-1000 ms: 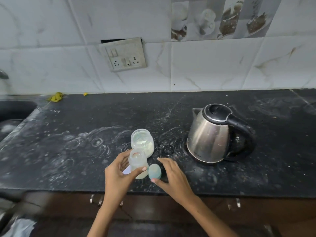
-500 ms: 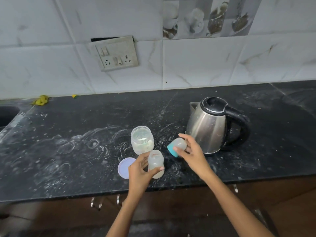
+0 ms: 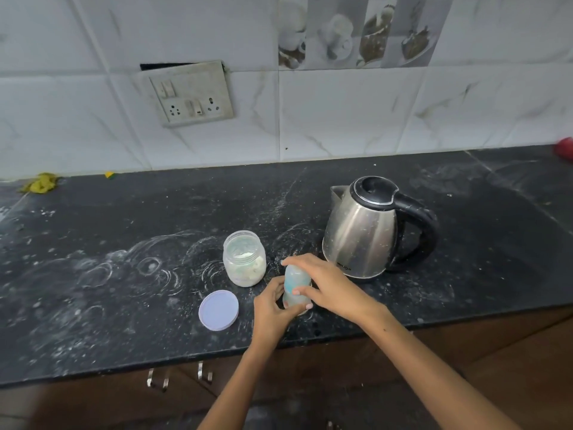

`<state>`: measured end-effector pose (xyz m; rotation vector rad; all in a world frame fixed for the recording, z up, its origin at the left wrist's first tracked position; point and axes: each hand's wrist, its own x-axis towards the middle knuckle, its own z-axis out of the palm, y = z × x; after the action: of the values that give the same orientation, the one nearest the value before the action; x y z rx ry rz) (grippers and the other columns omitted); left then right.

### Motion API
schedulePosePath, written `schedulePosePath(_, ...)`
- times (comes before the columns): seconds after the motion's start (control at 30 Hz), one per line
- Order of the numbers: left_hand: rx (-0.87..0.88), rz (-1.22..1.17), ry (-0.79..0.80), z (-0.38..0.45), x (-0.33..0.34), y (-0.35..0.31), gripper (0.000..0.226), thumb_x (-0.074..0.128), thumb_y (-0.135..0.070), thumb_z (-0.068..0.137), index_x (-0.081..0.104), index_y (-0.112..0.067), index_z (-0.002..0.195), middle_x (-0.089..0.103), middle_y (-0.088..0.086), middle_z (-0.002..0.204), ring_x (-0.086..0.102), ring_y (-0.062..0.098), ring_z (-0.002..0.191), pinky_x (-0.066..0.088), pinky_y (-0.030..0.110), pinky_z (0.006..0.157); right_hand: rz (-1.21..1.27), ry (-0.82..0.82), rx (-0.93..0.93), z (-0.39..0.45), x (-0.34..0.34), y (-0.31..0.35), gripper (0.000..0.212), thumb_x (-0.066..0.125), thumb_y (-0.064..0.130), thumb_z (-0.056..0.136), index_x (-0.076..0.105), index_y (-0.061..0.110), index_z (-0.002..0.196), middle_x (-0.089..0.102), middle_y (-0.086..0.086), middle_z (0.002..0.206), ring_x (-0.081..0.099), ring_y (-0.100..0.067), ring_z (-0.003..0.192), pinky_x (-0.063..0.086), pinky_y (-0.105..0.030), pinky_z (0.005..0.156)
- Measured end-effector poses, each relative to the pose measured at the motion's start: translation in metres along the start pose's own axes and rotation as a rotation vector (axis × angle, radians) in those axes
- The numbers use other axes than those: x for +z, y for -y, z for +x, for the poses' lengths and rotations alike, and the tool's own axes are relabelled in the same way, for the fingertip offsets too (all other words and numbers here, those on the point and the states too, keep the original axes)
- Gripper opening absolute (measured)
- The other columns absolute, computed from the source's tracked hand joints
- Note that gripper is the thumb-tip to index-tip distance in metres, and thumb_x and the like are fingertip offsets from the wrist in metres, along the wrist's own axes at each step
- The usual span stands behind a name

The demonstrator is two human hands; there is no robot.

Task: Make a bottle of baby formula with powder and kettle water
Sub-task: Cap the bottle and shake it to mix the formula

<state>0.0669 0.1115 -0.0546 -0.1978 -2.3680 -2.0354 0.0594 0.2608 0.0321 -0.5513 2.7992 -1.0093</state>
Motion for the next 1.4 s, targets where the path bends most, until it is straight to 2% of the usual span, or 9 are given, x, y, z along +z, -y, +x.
schedulePosePath(0.27,0.001,0.039,0.017,0.001,0.002,-0.011,0.047,0.087,-0.037,0.059,0.069,-0.020,0.098,0.074,-0.005,0.087,0.069,0.012,0.086,0.055,0.039,0.074,-0.327,-0.250,0.319,0.006,0.004,0.012,0.057,0.065,0.065,0.075,0.051,0.019,0.105,0.060,-0.001,0.102,0.062,-0.025,0.090,0.048,-0.035,0.072)
schedulePosePath(0.43,0.023,-0.011,0.127,0.005,-0.011,-0.045,0.042,0.084,-0.034,0.068,0.071,-0.027,0.108,0.074,-0.005,0.096,0.069,0.017,0.093,0.054,0.041,0.085,0.626,-0.136,0.265,-0.001,-0.026,0.003,0.058,0.087,0.013,0.069,0.056,0.018,0.118,0.067,-0.001,0.110,0.066,-0.022,0.104,0.057,-0.027,0.086)
schedulePosePath(0.63,0.002,-0.120,0.255,0.011,-0.023,-0.083,0.034,0.080,-0.021,0.072,0.073,-0.020,0.105,0.074,0.003,0.101,0.068,0.027,0.098,0.053,0.046,0.089,0.865,-0.011,0.072,0.000,-0.066,0.010,0.060,0.073,-0.006,0.077,0.050,0.008,0.131,0.069,-0.018,0.118,0.065,-0.027,0.114,0.054,-0.035,0.093)
schedulePosePath(0.83,0.039,-0.108,0.226,0.015,-0.025,-0.099,0.043,0.083,-0.024,0.066,0.071,-0.020,0.107,0.075,-0.004,0.099,0.070,0.015,0.096,0.055,0.032,0.087,0.620,-0.150,0.048,0.002,-0.079,0.031,0.057,0.086,0.004,0.066,0.061,0.013,0.117,0.070,-0.001,0.106,0.069,-0.011,0.095,0.057,-0.026,0.084)
schedulePosePath(0.93,0.091,-0.055,0.184,0.012,-0.023,-0.104,0.040,0.084,-0.027,0.065,0.072,-0.024,0.102,0.075,-0.009,0.095,0.070,0.009,0.094,0.054,0.029,0.085,0.333,-0.290,0.124,0.002,-0.067,0.041,0.051,0.089,0.043,0.059,0.064,0.024,0.098,0.070,0.006,0.090,0.068,-0.009,0.082,0.056,-0.026,0.072)
schedulePosePath(1.07,0.105,-0.026,0.100,0.010,-0.017,-0.107,0.036,0.086,-0.026,0.065,0.073,-0.021,0.098,0.075,-0.009,0.091,0.070,0.008,0.092,0.055,0.037,0.086,-0.007,-0.508,0.292,0.002,-0.047,0.052,0.062,0.064,0.079,0.060,0.062,0.026,0.091,0.068,0.007,0.081,0.064,-0.011,0.074,0.054,-0.032,0.065)
schedulePosePath(1.13,0.100,-0.032,0.080,0.010,-0.019,-0.107,0.036,0.086,-0.027,0.066,0.073,-0.023,0.099,0.075,-0.009,0.092,0.070,0.009,0.092,0.055,0.040,0.086,0.155,-0.469,0.263,0.001,-0.046,0.052,0.056,0.072,0.071,0.062,0.065,0.026,0.096,0.070,0.008,0.084,0.066,-0.008,0.076,0.056,-0.028,0.067)
schedulePosePath(1.27,0.086,-0.071,0.145,0.010,-0.026,-0.112,0.042,0.084,-0.021,0.068,0.071,-0.024,0.108,0.074,-0.008,0.098,0.069,0.010,0.096,0.054,0.041,0.089,0.593,-0.313,0.169,-0.006,-0.057,0.046,0.031,0.086,0.019,0.070,0.072,0.021,0.097,0.076,0.006,0.091,0.071,-0.005,0.086,0.055,-0.019,0.075)
schedulePosePath(1.4,0.084,-0.103,0.160,0.010,-0.027,-0.114,0.045,0.083,-0.023,0.069,0.070,-0.019,0.112,0.073,-0.007,0.104,0.068,0.013,0.101,0.053,0.042,0.092,0.816,-0.256,0.118,-0.009,-0.061,0.043,0.038,0.081,-0.002,0.069,0.070,0.014,0.102,0.077,0.002,0.097,0.071,-0.008,0.093,0.054,-0.018,0.081)
